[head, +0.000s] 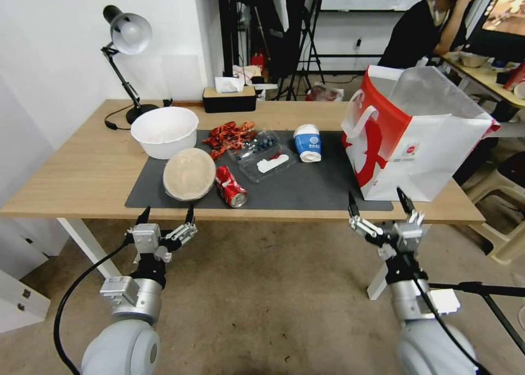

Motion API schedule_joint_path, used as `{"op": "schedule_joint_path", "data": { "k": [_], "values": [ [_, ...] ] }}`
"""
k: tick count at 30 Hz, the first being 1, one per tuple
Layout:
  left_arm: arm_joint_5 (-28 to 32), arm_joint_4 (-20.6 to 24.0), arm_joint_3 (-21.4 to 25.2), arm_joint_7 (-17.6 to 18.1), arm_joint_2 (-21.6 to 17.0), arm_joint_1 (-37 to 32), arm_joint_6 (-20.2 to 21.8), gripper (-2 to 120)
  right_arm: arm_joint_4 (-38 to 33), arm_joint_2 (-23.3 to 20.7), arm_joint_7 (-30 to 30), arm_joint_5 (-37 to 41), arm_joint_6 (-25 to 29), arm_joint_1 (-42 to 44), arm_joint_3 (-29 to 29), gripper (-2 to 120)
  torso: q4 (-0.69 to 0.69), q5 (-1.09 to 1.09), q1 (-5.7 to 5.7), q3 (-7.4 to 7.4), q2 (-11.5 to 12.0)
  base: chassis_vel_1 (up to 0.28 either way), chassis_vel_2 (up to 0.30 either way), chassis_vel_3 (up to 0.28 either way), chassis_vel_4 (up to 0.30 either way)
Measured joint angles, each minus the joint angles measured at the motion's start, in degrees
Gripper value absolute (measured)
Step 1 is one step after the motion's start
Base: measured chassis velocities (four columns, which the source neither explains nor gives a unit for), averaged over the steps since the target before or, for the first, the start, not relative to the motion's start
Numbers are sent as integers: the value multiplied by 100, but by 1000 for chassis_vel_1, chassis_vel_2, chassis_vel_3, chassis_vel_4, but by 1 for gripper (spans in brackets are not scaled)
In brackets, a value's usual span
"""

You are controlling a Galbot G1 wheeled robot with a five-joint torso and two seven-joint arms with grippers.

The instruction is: Pick up the trash from the table and place it into the takeout bag.

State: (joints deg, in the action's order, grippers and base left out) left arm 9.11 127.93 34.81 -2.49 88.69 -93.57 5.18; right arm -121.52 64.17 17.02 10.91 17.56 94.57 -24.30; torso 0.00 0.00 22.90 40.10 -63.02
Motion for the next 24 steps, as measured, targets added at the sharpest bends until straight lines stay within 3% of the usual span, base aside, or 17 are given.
{"op": "schedule_joint_path", "data": {
  "k": [13,24],
  "values": [
    [-2,7,32,4,-11,-13,-14,100,97,13,47,193,-148,-129,107,100,0,0,1,0,0,0,0,0,0],
    [-2,17,37,4,-5,-15,-32,100,70,-191,496,716,-972,-1137,527,100,-1,1,2,1,0,0,0,0,0]
  ]
}}
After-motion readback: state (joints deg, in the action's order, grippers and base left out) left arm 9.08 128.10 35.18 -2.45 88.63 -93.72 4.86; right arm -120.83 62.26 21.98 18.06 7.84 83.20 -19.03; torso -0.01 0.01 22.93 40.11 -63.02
